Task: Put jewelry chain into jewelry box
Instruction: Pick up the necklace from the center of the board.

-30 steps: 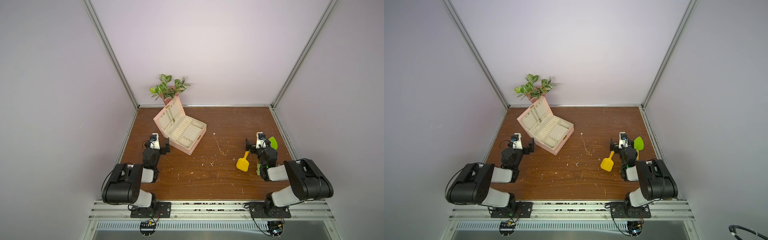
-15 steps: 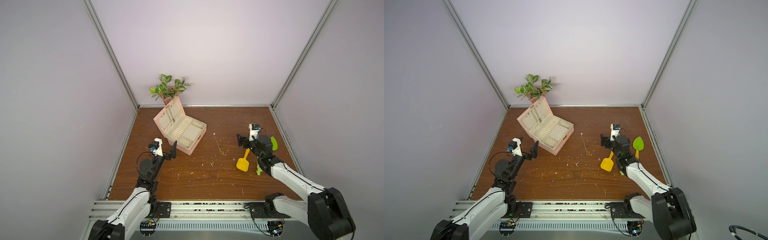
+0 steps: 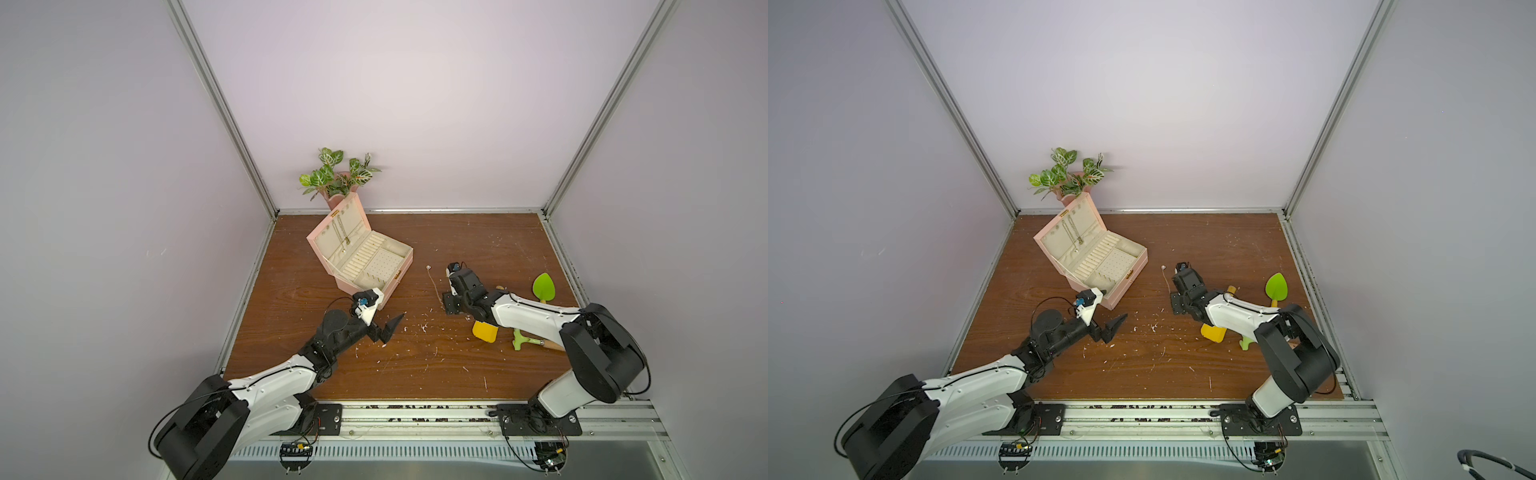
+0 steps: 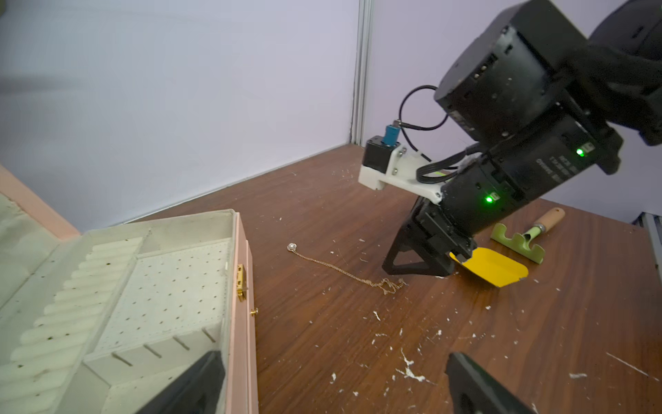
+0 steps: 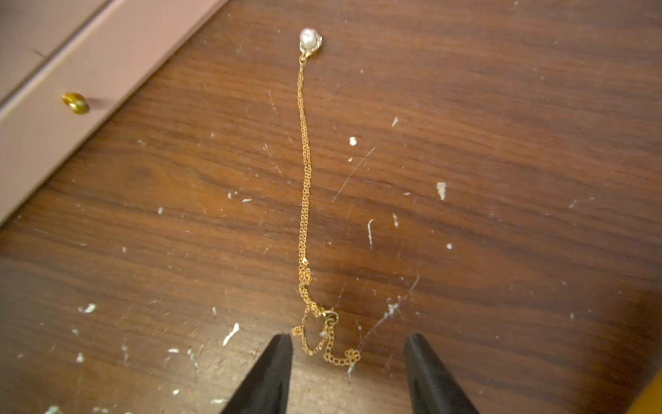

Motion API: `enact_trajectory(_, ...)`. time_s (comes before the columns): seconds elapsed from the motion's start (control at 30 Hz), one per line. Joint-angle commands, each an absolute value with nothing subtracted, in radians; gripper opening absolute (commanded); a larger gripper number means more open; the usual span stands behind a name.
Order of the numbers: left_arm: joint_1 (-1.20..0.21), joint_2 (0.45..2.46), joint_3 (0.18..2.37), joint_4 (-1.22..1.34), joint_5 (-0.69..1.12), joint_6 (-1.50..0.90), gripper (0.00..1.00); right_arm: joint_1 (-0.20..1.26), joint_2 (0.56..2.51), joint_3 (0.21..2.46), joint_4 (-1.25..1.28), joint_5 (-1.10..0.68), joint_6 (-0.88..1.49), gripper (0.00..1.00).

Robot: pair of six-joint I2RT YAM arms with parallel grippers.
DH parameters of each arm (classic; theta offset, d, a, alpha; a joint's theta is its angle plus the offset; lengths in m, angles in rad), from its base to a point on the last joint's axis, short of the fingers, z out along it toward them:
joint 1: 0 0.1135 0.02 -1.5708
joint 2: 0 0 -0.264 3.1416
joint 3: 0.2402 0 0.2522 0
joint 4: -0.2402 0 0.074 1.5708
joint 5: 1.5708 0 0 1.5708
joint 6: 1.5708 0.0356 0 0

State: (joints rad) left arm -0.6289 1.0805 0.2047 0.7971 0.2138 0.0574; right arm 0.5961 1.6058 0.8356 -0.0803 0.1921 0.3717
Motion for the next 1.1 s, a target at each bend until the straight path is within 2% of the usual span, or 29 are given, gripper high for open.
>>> enact_trajectory(0.0, -0.641, 1.107, 0.241, 0.86, 0.236, 0.085, 0.99, 0.611, 1.64, 0.882, -0.129, 0.211, 0.391, 0.5)
enact_trajectory(0.27, -0.643, 1.119, 0.235, 0.866, 0.244, 0.102, 0.99, 0.619, 1.708, 0.921, -0.129, 0.197, 0.393, 0.44)
enact_trajectory(0.57, -0.642, 1.095, 0.219, 0.867, 0.229, 0.115, 0.99, 0.619, 1.753, 0.93, -0.15, 0.176, 0.413, 0.25)
enact_trajectory(0.8, -0.641, 1.089, 0.215, 0.865, 0.23, 0.115, 0.99, 0.641, 1.76, 0.91, -0.184, 0.202, 0.422, 0.17)
enact_trajectory(0.97, -0.643, 1.081, 0.211, 0.867, 0.229, 0.111, 0.99, 0.674, 1.777, 0.892, -0.195, 0.228, 0.423, 0.01)
enact_trajectory(1.07, -0.643, 1.072, 0.206, 0.866, 0.223, 0.11, 0.99, 0.698, 1.748, 0.876, -0.196, 0.247, 0.416, 0.0)
